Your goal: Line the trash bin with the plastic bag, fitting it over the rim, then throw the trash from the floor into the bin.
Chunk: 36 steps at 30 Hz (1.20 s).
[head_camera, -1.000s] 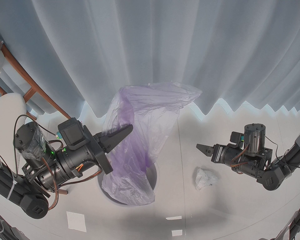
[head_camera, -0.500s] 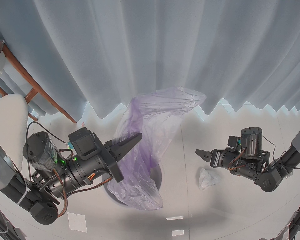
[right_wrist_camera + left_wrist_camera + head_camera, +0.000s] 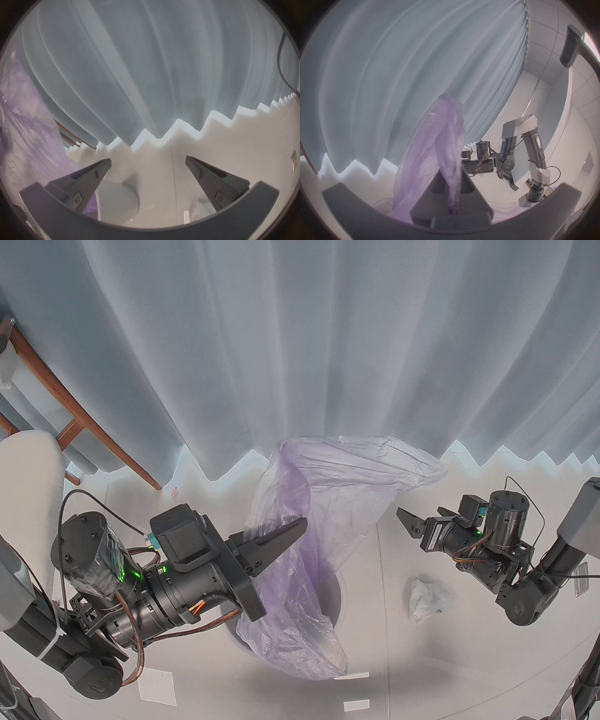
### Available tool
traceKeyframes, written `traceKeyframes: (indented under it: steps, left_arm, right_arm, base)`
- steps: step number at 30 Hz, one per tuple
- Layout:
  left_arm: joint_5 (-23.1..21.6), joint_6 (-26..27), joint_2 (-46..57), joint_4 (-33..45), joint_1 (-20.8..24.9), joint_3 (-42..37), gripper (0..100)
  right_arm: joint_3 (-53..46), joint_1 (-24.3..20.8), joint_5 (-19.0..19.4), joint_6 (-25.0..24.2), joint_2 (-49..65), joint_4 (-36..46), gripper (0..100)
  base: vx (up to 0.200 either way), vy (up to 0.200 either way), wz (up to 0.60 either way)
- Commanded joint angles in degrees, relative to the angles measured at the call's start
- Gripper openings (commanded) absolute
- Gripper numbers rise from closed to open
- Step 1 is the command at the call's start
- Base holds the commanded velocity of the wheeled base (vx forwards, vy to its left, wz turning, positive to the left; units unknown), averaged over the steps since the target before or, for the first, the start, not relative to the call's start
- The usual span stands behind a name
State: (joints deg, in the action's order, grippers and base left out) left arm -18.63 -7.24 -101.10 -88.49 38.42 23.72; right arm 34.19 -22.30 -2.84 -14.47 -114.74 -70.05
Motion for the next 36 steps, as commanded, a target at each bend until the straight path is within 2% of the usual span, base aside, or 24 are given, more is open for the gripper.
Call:
traceKeyframes:
  steps: [1, 4, 5, 8, 11, 15, 16, 20, 26, 27, 28, 31, 36]
  left_arm:
    - [0.26, -0.41, 0.20, -0.01, 1.13, -0.43, 0]
    - [0.26, -0.41, 0.20, -0.01, 1.13, -0.43, 0]
    - [0.26, -0.32, 0.20, -0.01, 1.13, -0.43, 0]
    - [0.26, -0.32, 0.37, -0.01, 1.13, -0.43, 0]
    - [0.26, -0.41, 1.08, -0.01, 1.30, -0.52, 0]
    - [0.26, -0.49, 1.08, -0.01, 1.30, -0.52, 0]
    - [0.26, -0.49, 1.16, -0.01, 1.21, -0.43, 0]
    - [0.26, -0.84, 1.69, -0.01, 1.30, -0.52, 0]
    - [0.26, -1.55, 2.04, -0.01, 1.30, -0.52, 0]
    - [0.26, -1.55, 2.04, -0.01, 1.30, -0.52, 0]
    - [0.26, -1.55, 1.96, -0.01, 1.30, -0.61, 0]
    - [0.26, -1.72, 1.69, -0.01, 1.30, -0.52, 0]
    - [0.17, -1.81, 0.55, -0.01, 0.86, -1.05, 0]
  right_arm:
    - [1.31, -0.03, -1.20, 2.34, -12.26, -11.95, 100]
    - [2.19, -0.64, -1.20, 2.52, -14.02, -14.15, 100]
    - [2.72, -1.52, -1.20, 2.25, -14.64, -14.86, 0]
    - [3.51, -2.49, -1.11, 1.64, -14.99, -15.65, 0]
    - [4.57, -4.77, -0.68, -1.35, -15.69, -19.78, 0]
    - [4.65, -6.36, 0.64, -4.51, -15.60, -19.95, 0]
    - [4.13, -7.59, 2.05, -6.36, -15.25, -19.95, 0]
    - [3.51, -9.43, 2.75, -7.77, -14.90, -19.95, 0]
    - [1.40, -16.02, 2.93, -11.28, -13.06, -19.95, 0]
    - [1.40, -16.02, 2.93, -11.28, -13.06, -19.95, 0]
    - [0.08, -18.57, 2.93, -12.16, -12.00, -19.95, 0]
    - [-1.32, -21.03, 3.02, -12.60, -11.39, -19.95, 0]
    - [-3.17, -23.05, 3.63, -12.69, -11.91, -19.95, 0]
  base:
    - [0.000, 0.000, 0.00]
    - [0.000, 0.000, 0.00]
    - [0.000, 0.000, 0.00]
    - [0.000, 0.000, 0.00]
    - [0.000, 0.000, 0.00]
    - [0.000, 0.000, 0.00]
    - [0.000, 0.000, 0.00]
    - [0.000, 0.000, 0.00]
    - [0.000, 0.000, 0.00]
    - [0.000, 0.000, 0.00]
    - [0.000, 0.000, 0.00]
    - [0.000, 0.000, 0.00]
    - [0.000, 0.000, 0.00]
